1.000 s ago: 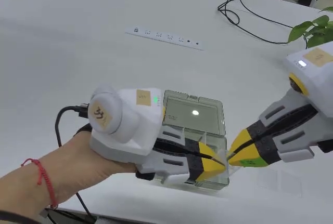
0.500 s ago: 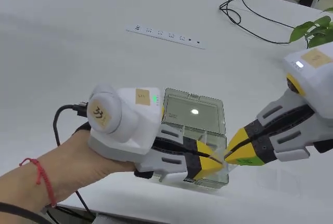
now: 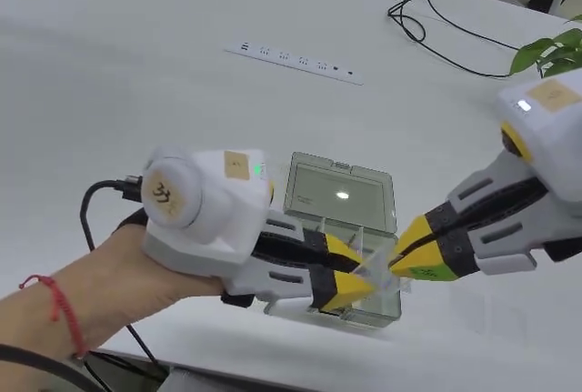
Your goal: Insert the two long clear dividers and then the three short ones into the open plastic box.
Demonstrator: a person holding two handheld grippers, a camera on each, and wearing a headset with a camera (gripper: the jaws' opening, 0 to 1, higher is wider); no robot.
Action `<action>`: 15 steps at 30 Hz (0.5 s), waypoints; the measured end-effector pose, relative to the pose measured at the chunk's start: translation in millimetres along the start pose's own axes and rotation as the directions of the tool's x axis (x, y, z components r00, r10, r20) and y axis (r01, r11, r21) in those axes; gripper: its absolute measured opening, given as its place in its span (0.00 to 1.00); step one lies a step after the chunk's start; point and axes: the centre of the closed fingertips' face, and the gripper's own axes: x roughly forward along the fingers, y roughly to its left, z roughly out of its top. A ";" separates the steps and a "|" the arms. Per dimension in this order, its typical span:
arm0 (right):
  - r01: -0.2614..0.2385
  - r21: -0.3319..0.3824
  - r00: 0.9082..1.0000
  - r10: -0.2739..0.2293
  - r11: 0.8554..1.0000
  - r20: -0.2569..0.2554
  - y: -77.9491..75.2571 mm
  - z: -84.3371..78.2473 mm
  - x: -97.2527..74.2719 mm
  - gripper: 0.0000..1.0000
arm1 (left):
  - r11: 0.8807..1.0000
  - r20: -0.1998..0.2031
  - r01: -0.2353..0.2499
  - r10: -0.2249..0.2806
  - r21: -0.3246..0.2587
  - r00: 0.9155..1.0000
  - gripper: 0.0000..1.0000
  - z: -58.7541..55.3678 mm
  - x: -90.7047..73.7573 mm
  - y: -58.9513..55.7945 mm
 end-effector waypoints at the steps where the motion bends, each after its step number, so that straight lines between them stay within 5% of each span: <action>1: 0.004 0.000 1.000 -0.004 1.000 0.000 -0.6 0.3 0.0 0.03 | 1.000 -0.007 -0.012 0.012 -0.002 1.000 0.12 -2.0 -2.0 2.4; 15: 0.068 0.014 0.997 -0.068 0.998 0.020 -16.1 5.8 0.3 0.03 | 0.993 -0.057 -0.118 0.117 -0.017 0.991 0.37 -23.9 -27.6 25.7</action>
